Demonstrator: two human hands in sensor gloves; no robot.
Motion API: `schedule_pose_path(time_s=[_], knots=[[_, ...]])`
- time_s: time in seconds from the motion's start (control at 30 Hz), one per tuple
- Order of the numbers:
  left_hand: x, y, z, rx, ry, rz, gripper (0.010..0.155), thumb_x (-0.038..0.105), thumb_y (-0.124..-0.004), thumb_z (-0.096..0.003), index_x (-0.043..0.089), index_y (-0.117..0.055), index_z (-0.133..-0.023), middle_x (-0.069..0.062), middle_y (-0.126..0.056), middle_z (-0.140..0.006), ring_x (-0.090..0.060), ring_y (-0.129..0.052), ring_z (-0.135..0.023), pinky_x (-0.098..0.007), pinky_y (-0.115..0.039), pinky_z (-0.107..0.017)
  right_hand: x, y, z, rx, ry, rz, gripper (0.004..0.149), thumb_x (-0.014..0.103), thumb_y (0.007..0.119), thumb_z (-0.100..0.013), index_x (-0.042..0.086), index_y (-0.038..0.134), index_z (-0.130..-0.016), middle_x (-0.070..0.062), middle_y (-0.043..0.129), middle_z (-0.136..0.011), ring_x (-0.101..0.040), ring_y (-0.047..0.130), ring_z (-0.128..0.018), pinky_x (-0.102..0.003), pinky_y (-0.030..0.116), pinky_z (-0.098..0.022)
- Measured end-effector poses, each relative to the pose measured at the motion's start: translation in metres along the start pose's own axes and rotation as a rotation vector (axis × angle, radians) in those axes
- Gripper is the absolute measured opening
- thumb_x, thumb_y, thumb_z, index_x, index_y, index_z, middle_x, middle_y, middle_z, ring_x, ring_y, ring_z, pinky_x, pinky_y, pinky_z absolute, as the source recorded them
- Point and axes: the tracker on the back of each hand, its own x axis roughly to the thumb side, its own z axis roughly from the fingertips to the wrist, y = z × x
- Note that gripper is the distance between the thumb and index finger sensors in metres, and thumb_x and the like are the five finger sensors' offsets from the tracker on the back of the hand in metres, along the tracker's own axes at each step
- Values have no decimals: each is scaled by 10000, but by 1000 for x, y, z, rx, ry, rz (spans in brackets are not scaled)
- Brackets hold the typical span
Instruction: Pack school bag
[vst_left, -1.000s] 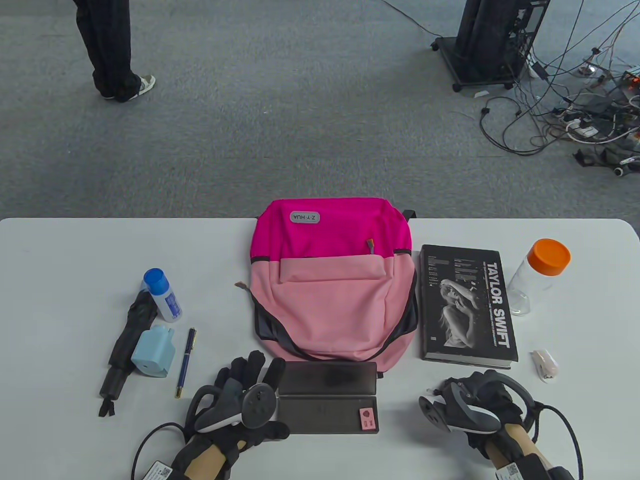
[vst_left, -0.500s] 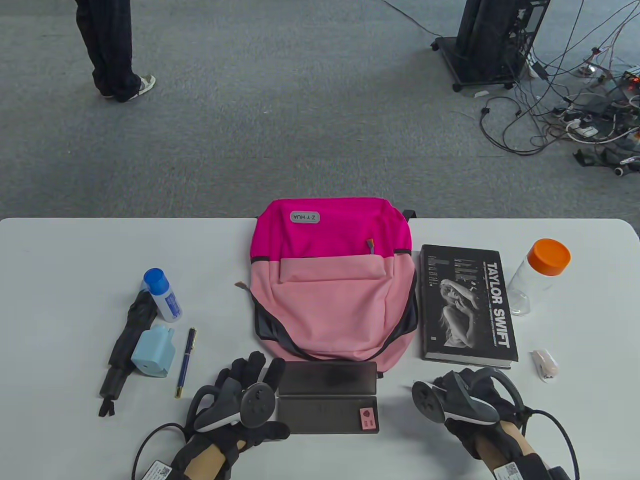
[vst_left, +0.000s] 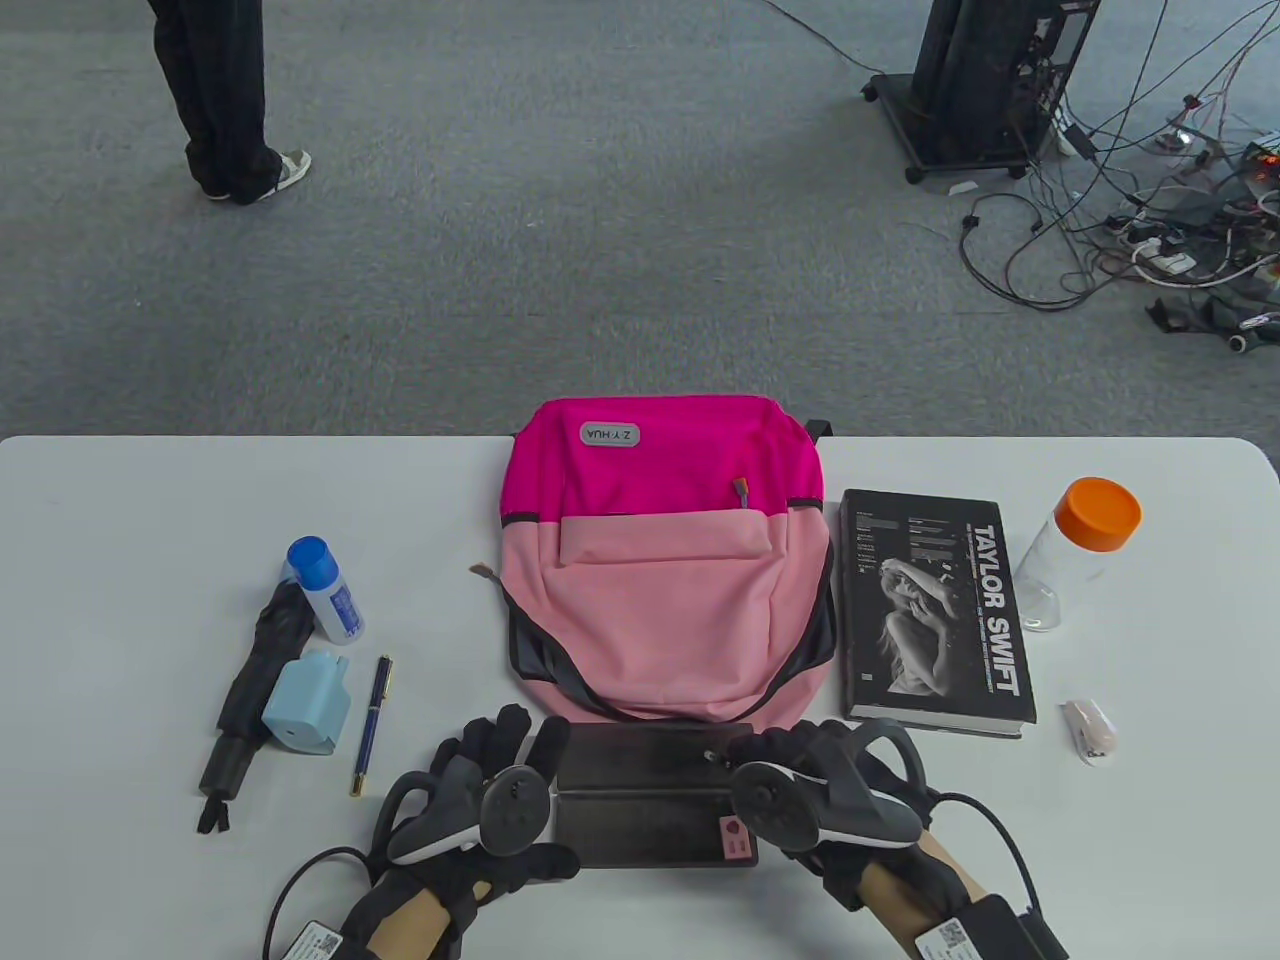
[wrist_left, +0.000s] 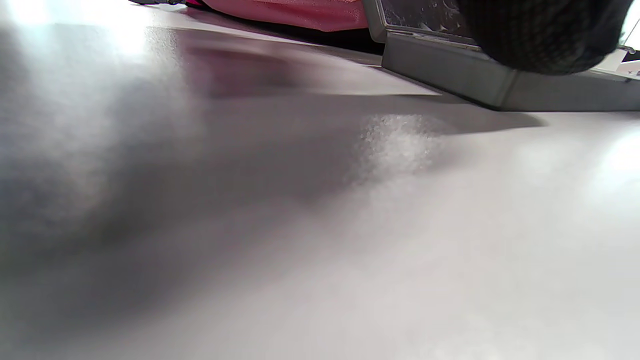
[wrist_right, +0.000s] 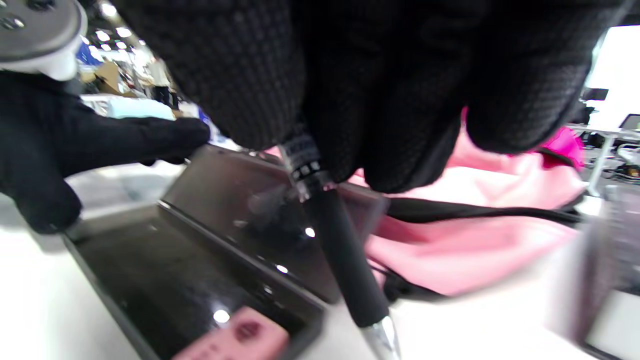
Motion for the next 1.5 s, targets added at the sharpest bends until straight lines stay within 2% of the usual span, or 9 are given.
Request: schedule_pose_path(time_s=[0.13, 0.37, 0.73, 1.03, 1.2, 1.3, 1.37, 1.43, 1.5], knots=[[0, 0, 0, 0, -1, 2, 1156, 684, -720, -379, 234, 87, -1073, -346, 9, -1188, -669, -145, -1012, -812, -256, -712, 17, 8, -14, -17, -37, 7, 500, 290, 912, -424, 34, 868, -852, -175, 1044, -744, -359, 1094, -634, -620, 913, -493], [0, -1, 1, -1, -4, -1, 1156, 685, -719, -380, 233, 90, -1072, -346, 9, -1188, -670, -144, -1011, -812, -253, -714, 32, 39, -31, 22, -56, 91, 499, 296, 944, -409, 48, 890, -838, -169, 1055, -731, -355, 1103, -619, -608, 923, -481], [1, -1, 2, -4, -10, -9, 1144, 685, -716, -390, 235, 82, -1076, -345, 3, -1190, -669, -148, -1013, -813, -256, -712, 57, 71, -32, -21, -107, 200, 511, 287, 987, -384, 91, 895, -847, -140, 1044, -740, -335, 1083, -629, -611, 910, -494], [1, -2, 2, -5, -8, -6, 1147, 687, -713, -389, 229, 81, -1078, -346, 4, -1190, -667, -148, -1014, -811, -256, -713, 60, 79, -28, -90, -99, 233, 493, 287, 998, -365, 115, 915, -819, -125, 1046, -708, -322, 1081, -597, -594, 917, -482], [1, -2, 3, -5, -8, -6, 1146, 687, -713, -389, 229, 80, -1078, -347, 2, -1190, -669, -148, -1012, -812, -256, -711, 58, 75, -25, -85, -98, 194, 493, 281, 989, -374, 113, 908, -830, -126, 1039, -725, -327, 1076, -620, -600, 910, -491], [1, -2, 3, -3, -8, -8, 1146, 687, -712, -390, 229, 81, -1078, -344, 2, -1191, -669, -149, -1012, -811, -253, -713, 51, 57, -19, -160, -92, 154, 521, 289, 980, -380, 150, 885, -874, -105, 1038, -684, -312, 1074, -582, -599, 908, -491], [1, -2, 3, -4, -8, -8, 1146, 687, -712, -389, 229, 81, -1078, -347, 2, -1190, -669, -147, -1013, -812, -257, -712, 42, 39, -16, -160, -64, 125, 516, 314, 966, -387, 157, 891, -873, -105, 1038, -679, -314, 1070, -583, -604, 903, -494], [1, -2, 3, -5, -8, -5, 1146, 687, -712, -388, 231, 81, -1077, -344, 2, -1191, -669, -148, -1012, -812, -257, -711, 32, 26, -14, -93, -49, 83, 500, 371, 909, -424, 129, 909, -861, -127, 1031, -707, -341, 1058, -608, -622, 888, -507], [1, -2, 3, -5, -8, -5, 1146, 687, -712, -388, 230, 81, -1078, -346, 2, -1190, -668, -148, -1013, -812, -254, -713, 20, 13, -12, 52, -17, -24, 534, 377, 907, -436, 114, 881, -901, -174, 998, -773, -388, 1023, -667, -655, 853, -533]])
